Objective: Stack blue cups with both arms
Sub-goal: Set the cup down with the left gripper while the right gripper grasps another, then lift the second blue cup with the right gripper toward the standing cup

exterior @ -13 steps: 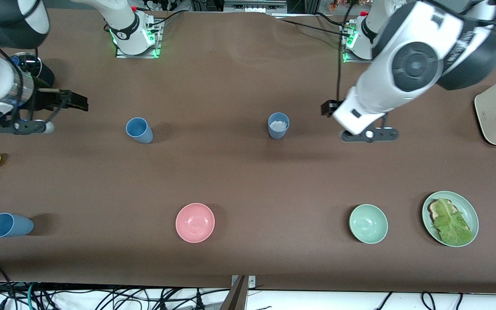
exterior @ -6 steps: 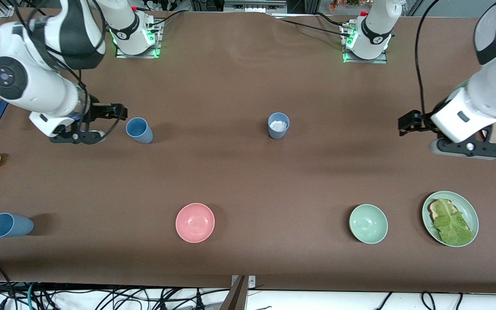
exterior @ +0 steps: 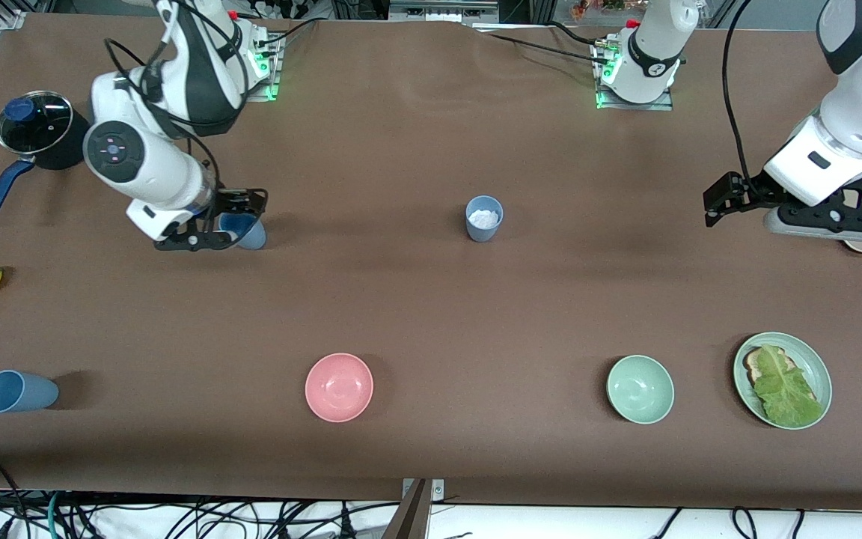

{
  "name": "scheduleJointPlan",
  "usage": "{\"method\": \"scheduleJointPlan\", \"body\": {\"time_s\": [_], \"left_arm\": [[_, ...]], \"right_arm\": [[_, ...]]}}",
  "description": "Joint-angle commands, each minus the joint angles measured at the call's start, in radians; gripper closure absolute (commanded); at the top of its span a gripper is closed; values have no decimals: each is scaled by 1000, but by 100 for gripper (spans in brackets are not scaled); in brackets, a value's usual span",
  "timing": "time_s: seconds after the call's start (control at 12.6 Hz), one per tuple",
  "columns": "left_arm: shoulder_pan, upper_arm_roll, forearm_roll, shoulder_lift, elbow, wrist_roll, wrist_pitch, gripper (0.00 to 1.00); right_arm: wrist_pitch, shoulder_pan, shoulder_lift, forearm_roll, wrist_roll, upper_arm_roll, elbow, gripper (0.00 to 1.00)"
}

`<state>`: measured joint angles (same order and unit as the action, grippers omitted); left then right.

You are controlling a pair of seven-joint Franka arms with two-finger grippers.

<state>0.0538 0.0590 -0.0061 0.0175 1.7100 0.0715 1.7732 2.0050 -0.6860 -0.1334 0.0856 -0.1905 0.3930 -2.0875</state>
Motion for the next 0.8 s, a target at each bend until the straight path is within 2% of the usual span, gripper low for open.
{"method": "scheduleJointPlan", "body": {"time_s": [0.0,0.48,0.72], "left_arm": [[-2,1,-26,-8,-10,51,-41,0],[-3,2,-23,-8,-13,53,-49,0],[-5,1,-23,-8,-13,51,-52,0]], "right_arm": [[110,2,55,3,-46,-34,-129,0],[214,2,18,-3,-44,-32,-198,1],[222,2,6,-1,-44,-31,-203,5]]}}
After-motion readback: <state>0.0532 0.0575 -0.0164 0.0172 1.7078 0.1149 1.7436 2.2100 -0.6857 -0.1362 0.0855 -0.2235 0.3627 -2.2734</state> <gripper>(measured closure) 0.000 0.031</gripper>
